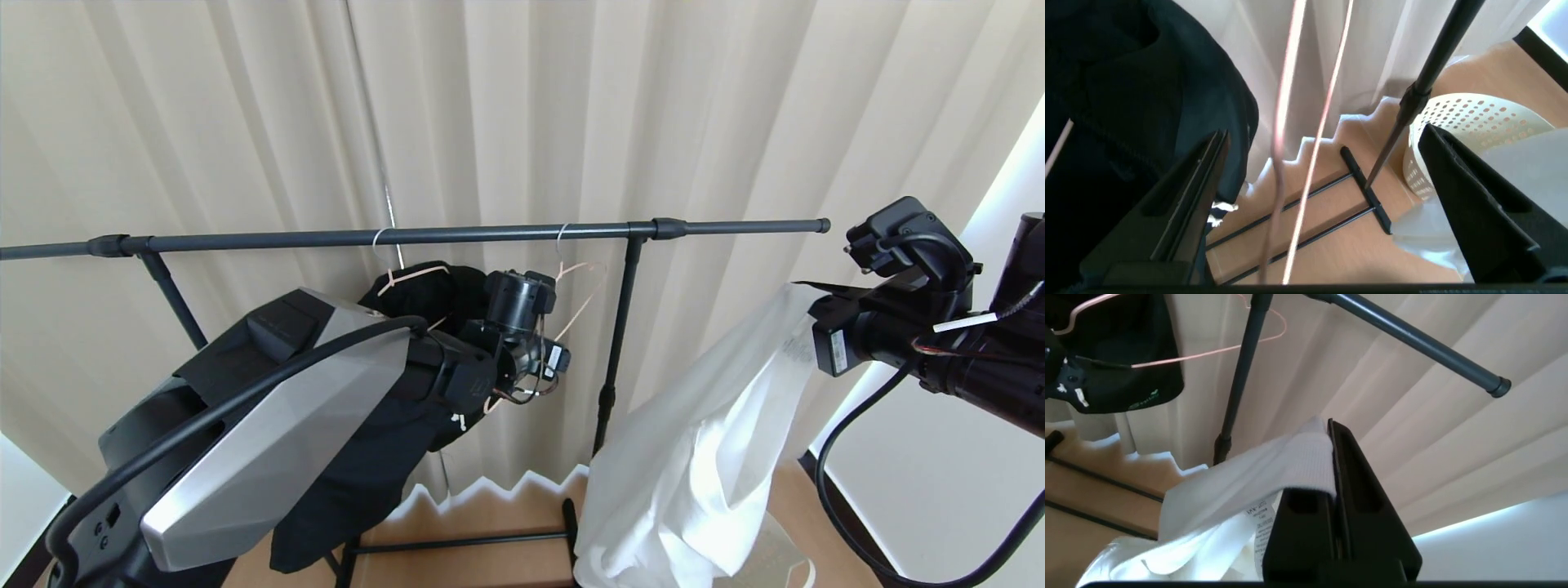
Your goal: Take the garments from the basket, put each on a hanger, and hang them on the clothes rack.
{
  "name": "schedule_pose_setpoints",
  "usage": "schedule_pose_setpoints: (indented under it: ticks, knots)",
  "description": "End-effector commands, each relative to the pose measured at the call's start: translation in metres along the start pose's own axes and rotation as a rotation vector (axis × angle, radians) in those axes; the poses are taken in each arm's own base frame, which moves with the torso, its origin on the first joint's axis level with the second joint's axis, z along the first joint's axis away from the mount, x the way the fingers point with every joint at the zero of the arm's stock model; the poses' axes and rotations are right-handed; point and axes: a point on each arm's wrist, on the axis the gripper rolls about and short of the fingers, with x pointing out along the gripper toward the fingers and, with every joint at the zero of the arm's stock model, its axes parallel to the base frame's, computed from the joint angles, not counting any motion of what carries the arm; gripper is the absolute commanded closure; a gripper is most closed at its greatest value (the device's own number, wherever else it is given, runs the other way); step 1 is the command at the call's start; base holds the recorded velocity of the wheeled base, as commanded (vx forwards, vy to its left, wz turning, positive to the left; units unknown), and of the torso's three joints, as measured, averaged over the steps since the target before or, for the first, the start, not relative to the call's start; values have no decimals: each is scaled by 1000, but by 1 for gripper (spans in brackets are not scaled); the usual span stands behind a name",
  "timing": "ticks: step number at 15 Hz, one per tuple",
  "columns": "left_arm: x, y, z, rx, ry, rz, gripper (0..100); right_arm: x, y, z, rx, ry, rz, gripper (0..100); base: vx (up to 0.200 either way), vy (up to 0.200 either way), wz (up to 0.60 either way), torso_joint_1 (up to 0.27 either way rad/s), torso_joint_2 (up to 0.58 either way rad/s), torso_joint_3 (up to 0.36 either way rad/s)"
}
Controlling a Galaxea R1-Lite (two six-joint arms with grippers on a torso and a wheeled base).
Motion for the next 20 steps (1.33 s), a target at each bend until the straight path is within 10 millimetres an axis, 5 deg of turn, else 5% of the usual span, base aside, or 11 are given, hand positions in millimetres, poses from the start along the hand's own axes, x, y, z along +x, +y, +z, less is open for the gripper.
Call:
schedule_pose_setpoints:
  ticks: [1,17,18,20]
  knots:
    - [1,2,0,-1,-2,4,0,0,0,-1,-1,2,1,100,0,0,0,0,0,0]
    - [22,-2,-4,6,-14,18,0,4,2,-4,-2,16,8,100,0,0,0,0,0,0]
    - [22,-2,-4,6,-15,20,100,4,2,-4,-2,17,8,100,0,0,0,0,0,0]
    - [21,-1,-3,4,-19,21,100,4,2,-4,-2,17,8,100,0,0,0,0,0,0]
